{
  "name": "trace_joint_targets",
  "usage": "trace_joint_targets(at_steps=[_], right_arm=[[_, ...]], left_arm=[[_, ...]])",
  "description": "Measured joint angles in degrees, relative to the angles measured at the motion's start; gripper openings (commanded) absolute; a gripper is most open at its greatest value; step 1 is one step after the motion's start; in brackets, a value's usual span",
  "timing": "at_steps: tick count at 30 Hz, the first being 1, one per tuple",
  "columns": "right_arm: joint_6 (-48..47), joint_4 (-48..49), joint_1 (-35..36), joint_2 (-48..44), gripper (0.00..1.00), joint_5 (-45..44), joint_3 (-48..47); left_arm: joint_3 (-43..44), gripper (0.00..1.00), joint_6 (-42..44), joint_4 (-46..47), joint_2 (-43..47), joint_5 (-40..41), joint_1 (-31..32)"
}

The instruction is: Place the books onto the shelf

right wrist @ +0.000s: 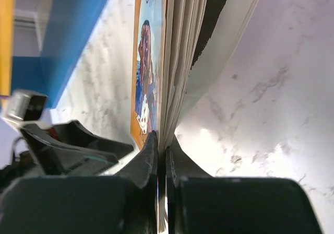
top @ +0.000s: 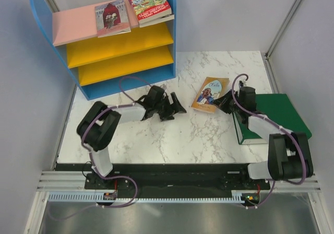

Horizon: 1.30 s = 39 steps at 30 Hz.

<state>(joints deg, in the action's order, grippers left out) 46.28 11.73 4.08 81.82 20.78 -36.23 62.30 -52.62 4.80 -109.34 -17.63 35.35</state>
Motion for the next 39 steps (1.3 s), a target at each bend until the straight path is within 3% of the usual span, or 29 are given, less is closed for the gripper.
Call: trace_joint_targets(at_steps=[5, 8, 14, 21, 39], right_arm=[[0.5, -1.7, 0.0, -7.8, 0.03, 2.8, 0.6], [1.0, -2.4, 0.1, -10.6, 0.03, 4.2, 1.2], [2.0, -3.9, 0.3, -13.5, 0.03, 6.3, 3.8], [2.6, -5.3, 1.1, -15.4, 0.03, 7.7, 5.2], [2.3, -7.9, 1.4, -17.3, 0.04, 9.2, 4.1]], left_arm=[[-19.4, 0.85, -5.2, 12.0, 13.1, -0.5, -0.1], [-25.3, 0.85, -8.2, 18.1, 16.9, -0.4, 1.4], [-25.3, 0.85, -11.2, 27.8, 19.2, 0.1, 5.7], [-18.9, 0.83, -12.7, 32.0, 17.1, 1.0, 7.5], [-16.5, 0.82, -13.6, 30.0, 13.7, 2.6, 8.3]])
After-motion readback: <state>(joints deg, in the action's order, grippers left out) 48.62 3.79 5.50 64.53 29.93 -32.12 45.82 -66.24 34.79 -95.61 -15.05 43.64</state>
